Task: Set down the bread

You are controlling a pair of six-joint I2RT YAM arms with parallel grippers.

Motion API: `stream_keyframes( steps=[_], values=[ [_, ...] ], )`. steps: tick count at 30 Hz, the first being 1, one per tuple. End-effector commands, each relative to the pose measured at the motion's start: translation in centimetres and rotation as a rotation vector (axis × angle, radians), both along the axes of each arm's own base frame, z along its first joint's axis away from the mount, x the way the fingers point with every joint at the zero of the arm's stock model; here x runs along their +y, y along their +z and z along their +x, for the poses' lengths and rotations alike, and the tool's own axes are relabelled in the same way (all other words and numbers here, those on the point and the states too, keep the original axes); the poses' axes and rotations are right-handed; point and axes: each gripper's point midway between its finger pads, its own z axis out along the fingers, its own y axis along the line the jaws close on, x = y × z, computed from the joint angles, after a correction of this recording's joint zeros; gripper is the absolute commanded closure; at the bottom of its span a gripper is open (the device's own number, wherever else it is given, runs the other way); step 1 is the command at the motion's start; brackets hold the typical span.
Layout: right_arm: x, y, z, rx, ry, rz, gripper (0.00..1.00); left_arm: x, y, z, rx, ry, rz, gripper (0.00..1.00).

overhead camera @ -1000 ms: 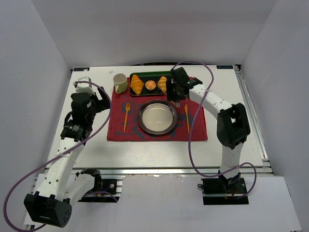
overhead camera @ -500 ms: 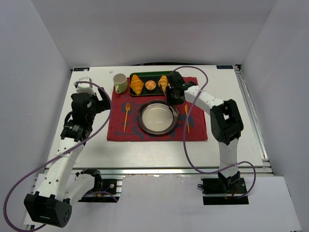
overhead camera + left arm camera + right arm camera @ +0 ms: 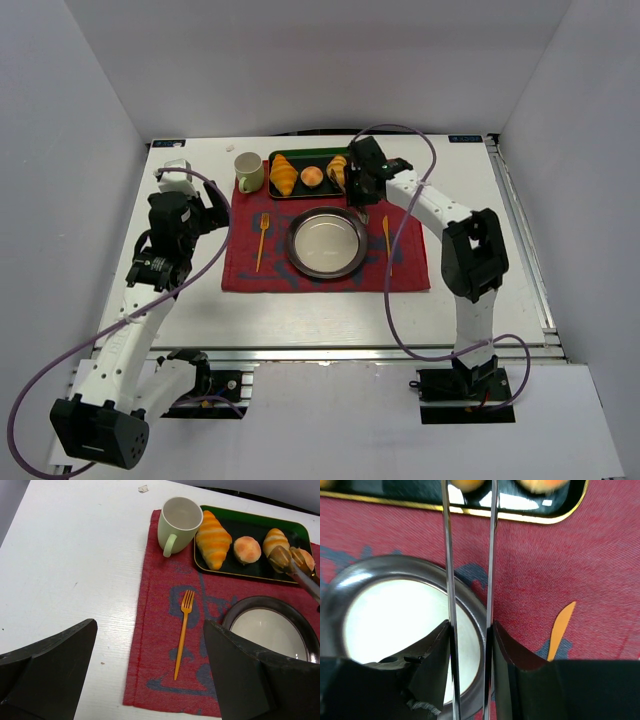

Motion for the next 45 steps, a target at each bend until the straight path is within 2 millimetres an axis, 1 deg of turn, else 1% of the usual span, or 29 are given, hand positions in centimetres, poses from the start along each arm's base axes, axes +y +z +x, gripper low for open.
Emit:
stream_keyframes(
  steps=[1,4,5,8,9,10,11,13,14,16,18,19,20,21,22,23,24,25,26,27,28,29,30,33,34,38,43,44,45],
  values=[
    [0.1,7.3,1.2,-0.144,-0.012,0.062,0.96,-0.3,0.8,0.0,-0.013,-0.017,0.000,0.02],
    [-0.1,8.5,0.9,-0.165,-0.012,0.075,0.96,-0.4,0.9,0.1,-0.010,-0.022,0.001,0.02],
    [-0.2,9.2,0.8,-0.176,-0.012,0.082,0.96,-0.4,0.8,0.1,-0.009,-0.022,0.001,0.02],
    [-0.4,10.1,0.3,-0.191,-0.008,0.086,0.97,-0.4,0.8,0.1,-0.007,-0.023,0.001,0.02],
    [-0.6,10.9,0.0,-0.204,-0.006,0.097,0.99,-0.4,0.8,0.1,-0.005,-0.022,0.001,0.02],
    [-0.7,10.7,-0.3,-0.199,0.001,0.094,1.00,-0.4,0.8,0.1,-0.005,-0.023,0.000,0.02],
    [-0.9,11.5,-0.8,-0.209,0.007,0.103,1.00,-0.4,0.7,0.1,-0.004,-0.021,0.001,0.02],
    [-0.9,11.8,-1.6,-0.208,0.027,0.113,1.00,-0.4,0.8,0.2,-0.004,-0.021,0.001,0.02],
    [-1.2,12.2,-2.5,-0.209,0.038,0.116,1.00,-0.4,0.7,0.1,-0.003,-0.021,0.001,0.02],
    [-0.9,12.4,-4.0,-0.206,0.074,0.126,1.00,-0.3,0.7,0.2,0.002,-0.019,0.004,0.02],
    [-1.0,12.3,-6.2,-0.185,0.109,0.134,1.00,-0.4,0.2,0.2,0.019,-0.022,0.006,0.02],
    [-0.6,12.2,-7.4,-0.171,0.137,0.142,1.00,-0.6,0.0,0.1,0.027,-0.032,0.004,0.02],
    [-0.7,12.0,-9.1,-0.152,0.162,0.153,1.00,-0.6,-0.3,0.0,0.036,-0.036,0.007,0.02],
    [-0.5,11.7,-10.2,-0.139,0.171,0.156,1.00,-0.6,-0.5,-0.2,0.041,-0.039,0.009,0.02],
    [0.4,11.7,-11.8,-0.135,0.207,0.161,1.00,-0.5,-1.0,-0.3,0.051,-0.037,0.012,0.02],
    [0.5,12.4,-13.1,-0.149,0.223,0.177,1.00,-0.5,-1.3,-0.5,0.059,-0.037,0.013,0.02],
    [0.5,11.1,-14.3,-0.122,0.225,0.166,1.00,-0.4,-1.4,-0.6,0.060,-0.034,0.016,0.02],
    [1.4,11.0,-15.8,-0.117,0.259,0.176,1.00,-0.3,-1.5,-0.8,0.060,-0.029,0.016,0.02],
    [1.4,11.1,-16.7,-0.122,0.268,0.185,1.00,-0.3,-1.4,-0.9,0.060,-0.029,0.016,0.02],
    [1.4,9.7,-17.7,-0.089,0.265,0.178,1.00,-0.3,-1.5,-1.0,0.061,-0.030,0.014,0.02],
    [2.2,9.5,-18.7,-0.089,0.291,0.189,1.00,-0.3,-1.3,-1.1,0.057,-0.031,0.010,0.02],
    [2.3,9.2,-19.2,-0.085,0.297,0.191,1.00,-0.4,-1.1,-1.1,0.052,-0.031,0.003,0.02],
    [2.6,8.1,-20.3,-0.062,0.313,0.182,1.00,-0.5,-1.0,-1.1,0.051,-0.033,-0.003,0.02],
    [3.3,6.9,-21.3,-0.042,0.316,0.186,1.00,-0.7,-0.4,-1.3,0.034,-0.037,-0.027,0.02],
    [3.4,6.0,-21.5,-0.030,0.316,0.182,1.00,-0.8,-0.3,-1.3,0.031,-0.038,-0.036,0.02],
    [3.3,4.6,-21.2,-0.034,0.296,0.150,1.00,-1.0,-0.1,-1.5,0.026,-0.045,-0.049,0.02],
    [3.2,3.7,-21.3,-0.023,0.292,0.133,1.00,-0.9,-0.3,-1.7,0.032,-0.045,-0.048,0.02],
    [3.0,3.5,-21.3,-0.019,0.286,0.127,0.98,-1.0,-0.3,-1.7,0.032,-0.046,-0.050,0.02],
    [3.0,3.3,-21.3,-0.018,0.284,0.123,0.92,-1.0,-0.3,-1.6,0.032,-0.046,-0.050,0.02]
  ],
)
